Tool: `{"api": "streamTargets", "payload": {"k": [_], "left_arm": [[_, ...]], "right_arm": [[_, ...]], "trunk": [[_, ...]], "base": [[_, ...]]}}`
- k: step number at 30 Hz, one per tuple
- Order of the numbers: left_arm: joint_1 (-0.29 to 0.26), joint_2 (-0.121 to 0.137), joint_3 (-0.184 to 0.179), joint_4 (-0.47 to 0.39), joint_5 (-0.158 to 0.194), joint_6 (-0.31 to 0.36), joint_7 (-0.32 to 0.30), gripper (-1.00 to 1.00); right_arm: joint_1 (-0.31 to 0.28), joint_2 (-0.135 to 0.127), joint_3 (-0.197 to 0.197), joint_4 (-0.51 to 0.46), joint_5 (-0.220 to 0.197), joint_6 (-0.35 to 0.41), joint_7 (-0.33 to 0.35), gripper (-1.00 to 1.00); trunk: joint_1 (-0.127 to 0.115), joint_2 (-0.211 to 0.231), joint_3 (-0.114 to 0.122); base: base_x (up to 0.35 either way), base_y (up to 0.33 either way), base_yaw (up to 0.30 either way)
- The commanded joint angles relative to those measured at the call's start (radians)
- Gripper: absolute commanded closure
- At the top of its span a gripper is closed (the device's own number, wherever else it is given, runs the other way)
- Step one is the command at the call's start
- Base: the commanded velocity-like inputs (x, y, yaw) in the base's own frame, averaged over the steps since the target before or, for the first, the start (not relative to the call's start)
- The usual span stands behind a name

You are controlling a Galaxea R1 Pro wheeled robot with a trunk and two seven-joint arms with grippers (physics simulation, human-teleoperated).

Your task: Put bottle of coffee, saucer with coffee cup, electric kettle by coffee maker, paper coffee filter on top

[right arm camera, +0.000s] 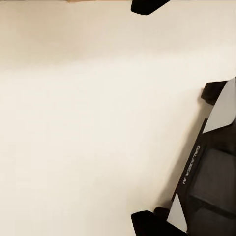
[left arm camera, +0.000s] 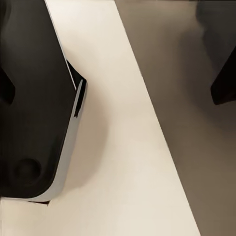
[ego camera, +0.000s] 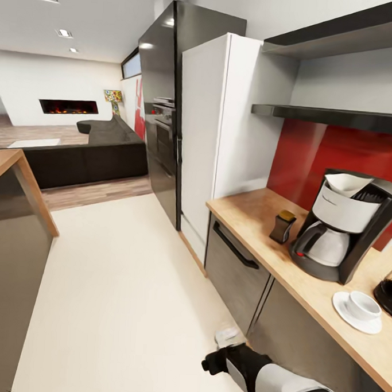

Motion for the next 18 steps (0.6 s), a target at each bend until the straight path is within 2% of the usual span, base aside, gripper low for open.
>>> {"api": "streamTargets", "payload": {"k": [1, 2, 3, 6, 9, 13, 15, 16, 18], "left_arm": [[0.001, -0.001, 0.003, -0.001, -0.004, -0.005, 0.001, -1.00], [0.001, -0.001, 0.003, -0.001, -0.004, -0.006, 0.001, -1.00], [0.001, -0.006, 0.001, -0.001, -0.005, -0.009, 0.000, -1.00], [0.001, -0.021, -0.002, -0.001, -0.010, -0.011, 0.000, -1.00], [0.001, -0.027, -0.003, 0.000, -0.012, -0.012, 0.000, -1.00], [0.004, -0.031, -0.004, 0.002, -0.011, -0.014, 0.000, -1.00], [0.006, -0.033, -0.004, 0.012, -0.011, -0.016, 0.000, -1.00], [0.007, -0.034, -0.004, 0.036, -0.012, -0.027, 0.000, -1.00], [0.007, -0.034, -0.004, 0.065, -0.012, -0.055, 0.000, -1.00]], "right_arm": [[0.027, -0.016, 0.002, -0.002, 0.011, -0.022, 0.004, -1.00], [0.040, -0.025, 0.002, -0.002, 0.011, -0.036, 0.004, -1.00], [0.093, -0.060, 0.002, -0.002, 0.010, -0.089, 0.004, -1.00], [0.182, -0.110, 0.001, -0.002, 0.009, -0.160, 0.004, -1.00], [0.250, -0.135, -0.001, -0.002, 0.008, -0.214, 0.003, -1.00], [0.298, -0.159, -0.003, -0.002, 0.003, -0.230, 0.003, -1.00], [0.319, -0.179, -0.005, -0.002, -0.019, -0.233, 0.003, -1.00], [0.348, -0.195, -0.008, -0.002, -0.086, -0.234, 0.003, -1.00], [0.383, -0.202, -0.008, -0.002, -0.164, -0.235, 0.004, -1.00]], "trunk": [[0.001, -0.002, -0.002], [0.001, -0.002, -0.002], [0.001, -0.002, -0.002], [0.001, -0.002, -0.002], [0.001, -0.002, -0.002], [0.001, -0.002, -0.002], [0.001, -0.002, -0.002], [0.001, -0.002, -0.002], [0.001, -0.002, -0.002]], "base": [[0.000, 0.000, 0.279], [0.000, 0.000, 0.279], [0.000, 0.000, 0.279], [0.000, 0.000, 0.199], [0.000, 0.000, 0.054], [0.000, 0.000, 0.010], [0.000, 0.000, 0.003], [0.000, 0.000, 0.001], [0.000, 0.000, 0.000]]}}
